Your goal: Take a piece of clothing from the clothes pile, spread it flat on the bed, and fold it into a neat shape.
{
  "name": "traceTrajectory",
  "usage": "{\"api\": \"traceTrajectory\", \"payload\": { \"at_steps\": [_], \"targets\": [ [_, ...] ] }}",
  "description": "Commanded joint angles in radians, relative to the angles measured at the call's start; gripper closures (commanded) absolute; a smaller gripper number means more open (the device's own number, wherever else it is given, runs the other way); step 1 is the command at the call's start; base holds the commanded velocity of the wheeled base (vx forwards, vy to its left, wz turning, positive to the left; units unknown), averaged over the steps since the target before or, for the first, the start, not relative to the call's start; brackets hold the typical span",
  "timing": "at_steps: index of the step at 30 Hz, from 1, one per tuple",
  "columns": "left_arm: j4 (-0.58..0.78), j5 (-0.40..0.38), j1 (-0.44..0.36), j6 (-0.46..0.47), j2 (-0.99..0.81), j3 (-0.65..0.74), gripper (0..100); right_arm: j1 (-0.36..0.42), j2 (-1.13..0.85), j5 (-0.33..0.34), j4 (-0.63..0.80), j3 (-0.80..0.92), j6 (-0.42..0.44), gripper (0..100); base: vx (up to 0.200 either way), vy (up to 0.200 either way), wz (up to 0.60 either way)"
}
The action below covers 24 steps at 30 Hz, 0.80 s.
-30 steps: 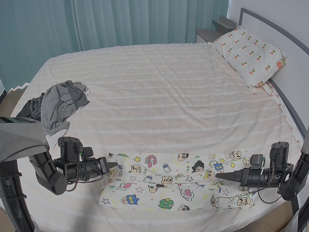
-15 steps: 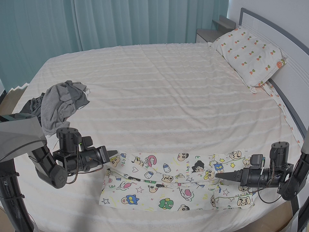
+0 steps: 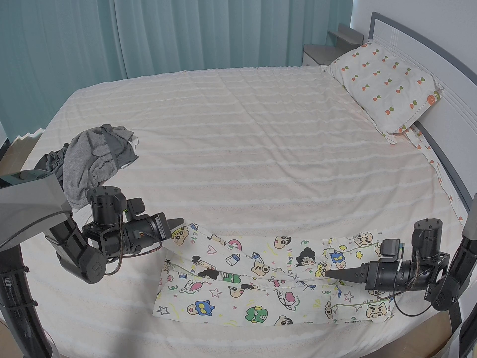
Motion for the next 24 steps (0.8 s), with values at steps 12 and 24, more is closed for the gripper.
{"api": "traceTrajectory", "payload": {
  "at_steps": [12,24],
  "targets": [
    [0.000,0.007,-0.006,-0.003,-0.044,-0.001,100,0.386,0.294,-0.231,0.025,-0.443,0.058,0,0.000,0.000,0.00],
    [0.000,0.010,-0.019,-0.003,-0.070,0.000,100,0.515,0.375,-0.250,0.193,-0.661,0.056,0,0.000,0.000,0.00]
  ]
}}
